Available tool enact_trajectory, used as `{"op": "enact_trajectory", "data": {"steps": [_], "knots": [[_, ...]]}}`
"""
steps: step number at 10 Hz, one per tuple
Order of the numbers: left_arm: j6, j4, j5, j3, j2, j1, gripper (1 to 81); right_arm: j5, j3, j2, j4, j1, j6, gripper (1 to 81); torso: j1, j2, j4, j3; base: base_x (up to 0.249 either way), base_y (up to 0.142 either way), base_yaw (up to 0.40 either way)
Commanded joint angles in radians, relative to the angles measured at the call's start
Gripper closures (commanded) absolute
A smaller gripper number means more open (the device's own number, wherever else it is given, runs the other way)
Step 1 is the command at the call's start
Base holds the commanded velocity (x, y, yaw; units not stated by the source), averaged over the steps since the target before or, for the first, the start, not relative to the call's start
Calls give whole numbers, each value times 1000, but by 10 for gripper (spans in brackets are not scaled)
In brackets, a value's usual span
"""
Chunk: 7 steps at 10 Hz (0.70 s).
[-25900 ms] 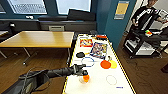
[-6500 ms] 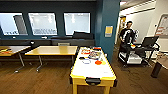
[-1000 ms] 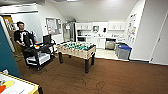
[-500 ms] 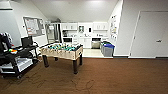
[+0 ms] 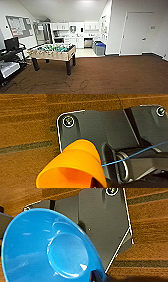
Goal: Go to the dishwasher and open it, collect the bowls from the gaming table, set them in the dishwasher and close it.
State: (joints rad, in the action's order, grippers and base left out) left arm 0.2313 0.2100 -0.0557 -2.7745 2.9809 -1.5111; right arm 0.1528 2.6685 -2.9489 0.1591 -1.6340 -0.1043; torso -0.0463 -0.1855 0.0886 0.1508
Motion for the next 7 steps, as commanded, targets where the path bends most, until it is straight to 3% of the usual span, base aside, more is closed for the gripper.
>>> {"op": "enact_trajectory", "data": {"steps": [1,7], "knots": [[2,5,56,-2,-12,42,811,-45,-3,8,10,41,3,811,0,0,0,0,0,0,0],[-3,8,56,-2,-14,42,811,-45,-1,8,11,41,3,811,0,0,0,0,0,0,0]]}}
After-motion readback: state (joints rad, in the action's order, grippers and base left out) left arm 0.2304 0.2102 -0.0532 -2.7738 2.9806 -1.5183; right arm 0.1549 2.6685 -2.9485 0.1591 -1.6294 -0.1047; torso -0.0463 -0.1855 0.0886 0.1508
